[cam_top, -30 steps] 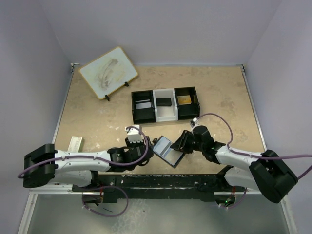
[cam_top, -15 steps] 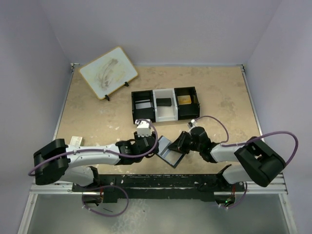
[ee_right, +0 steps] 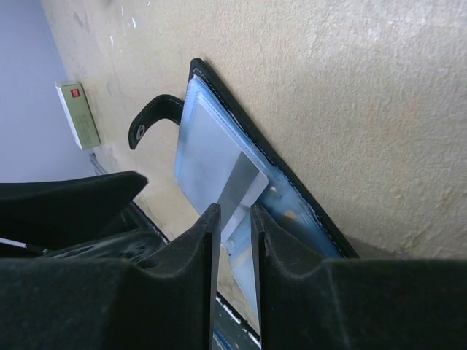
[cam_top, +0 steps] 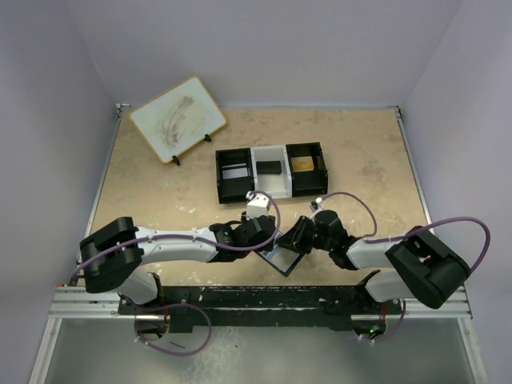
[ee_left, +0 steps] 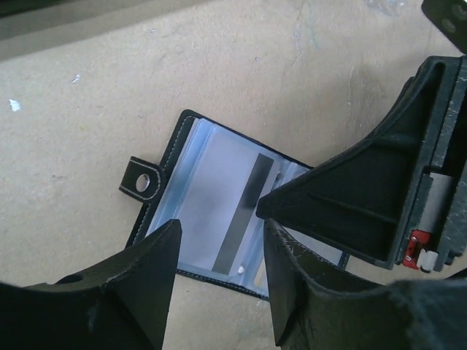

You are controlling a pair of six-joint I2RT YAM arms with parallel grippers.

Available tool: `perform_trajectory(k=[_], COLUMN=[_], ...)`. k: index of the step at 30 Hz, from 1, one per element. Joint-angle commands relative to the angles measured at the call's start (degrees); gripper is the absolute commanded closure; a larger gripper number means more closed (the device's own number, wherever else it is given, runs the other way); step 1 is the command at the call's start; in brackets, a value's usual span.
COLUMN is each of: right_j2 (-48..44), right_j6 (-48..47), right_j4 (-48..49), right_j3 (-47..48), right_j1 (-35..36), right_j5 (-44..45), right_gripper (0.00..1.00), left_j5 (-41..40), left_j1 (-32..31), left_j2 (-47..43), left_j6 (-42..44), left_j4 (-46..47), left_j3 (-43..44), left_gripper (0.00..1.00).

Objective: Take the credit cards out of the card holder
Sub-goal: Remove the credit card from the card holder.

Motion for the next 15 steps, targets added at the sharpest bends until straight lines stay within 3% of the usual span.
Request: perform_trajectory(k=[1, 8, 11, 13, 15], right_j2=[1.0, 5.5, 7.4, 9.0, 9.5], right_j6=[1.2, 2.9, 3.7, 4.7, 4.9], right_j4=[0.8, 6.1, 8.6, 13.6, 15.4], right_j3=[-2.1, -3.3, -3.7, -4.6, -4.7], right_j1=[0.3, 0.2, 0.3, 0.3, 0.3], right_j5=[2.9, 1.3, 0.8, 0.0, -0.4], right_gripper=[0.74, 0.74, 0.75, 0.81, 0.86], left_j5=[0.6, 0.2, 1.0, 1.9, 2.2], left_j1=[0.5, 1.6, 1.6, 1.6, 1.6], left_j2=[4.8, 10.2, 12.2, 12.6, 12.2], left_j6=[2.1, 0.6, 0.3, -0.7, -1.3], left_j4=[-1.9, -3.5, -4.4, -4.1, -3.9], left_j3=[4.5, 5.3, 5.7, 4.5, 3.7], left_gripper=[0.55, 0.62, 0.71, 0.79, 0.81])
